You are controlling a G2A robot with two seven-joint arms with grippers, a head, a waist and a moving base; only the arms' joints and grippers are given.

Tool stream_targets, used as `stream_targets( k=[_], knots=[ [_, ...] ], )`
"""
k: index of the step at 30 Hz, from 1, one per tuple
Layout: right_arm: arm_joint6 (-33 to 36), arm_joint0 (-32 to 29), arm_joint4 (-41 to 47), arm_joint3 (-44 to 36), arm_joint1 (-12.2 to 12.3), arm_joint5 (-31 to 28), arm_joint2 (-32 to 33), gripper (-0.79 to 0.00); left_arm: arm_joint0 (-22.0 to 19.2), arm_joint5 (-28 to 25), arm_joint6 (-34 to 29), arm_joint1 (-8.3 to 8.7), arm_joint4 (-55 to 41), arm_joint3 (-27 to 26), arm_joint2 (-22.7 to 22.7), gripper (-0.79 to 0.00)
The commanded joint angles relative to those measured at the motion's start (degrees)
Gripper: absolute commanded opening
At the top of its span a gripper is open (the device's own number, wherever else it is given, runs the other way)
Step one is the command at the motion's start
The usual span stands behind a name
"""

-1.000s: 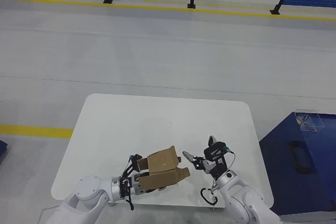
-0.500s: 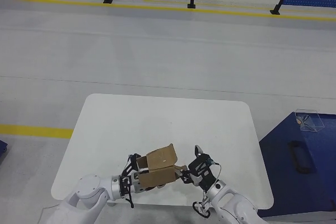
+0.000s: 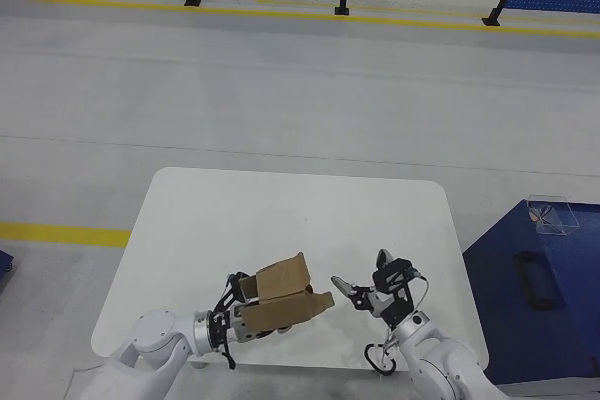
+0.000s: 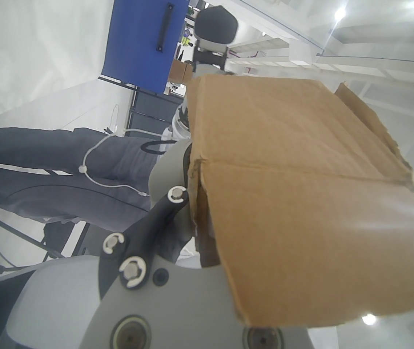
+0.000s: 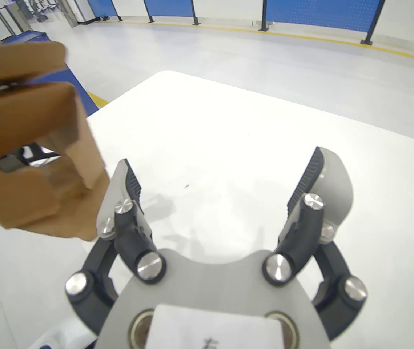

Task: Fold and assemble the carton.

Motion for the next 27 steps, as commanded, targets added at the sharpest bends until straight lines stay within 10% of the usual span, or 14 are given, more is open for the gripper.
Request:
stream_targets(
  k=[1,11,27],
  knots=[
    [2.1,0.1,1.0,1.2,0.0,-1.5,-0.2,0.0,0.0,-0.3,-0.4,-0.01,-0.5,0.2,-0.2,-0.785],
    [6.6,1.3,16.9,2.0,-0.2,-14.1,-1.6,0.0,-0.6,0.6,0.3,-0.28,0.0,0.3,0.6,-0.785],
    [5.5,-0.3,16.8,-1.5,0.2,-13.7,1.8,0.0,-0.1,1.4,-0.1,-0.35,3.2,-0.9,2.0,-0.785]
  ],
)
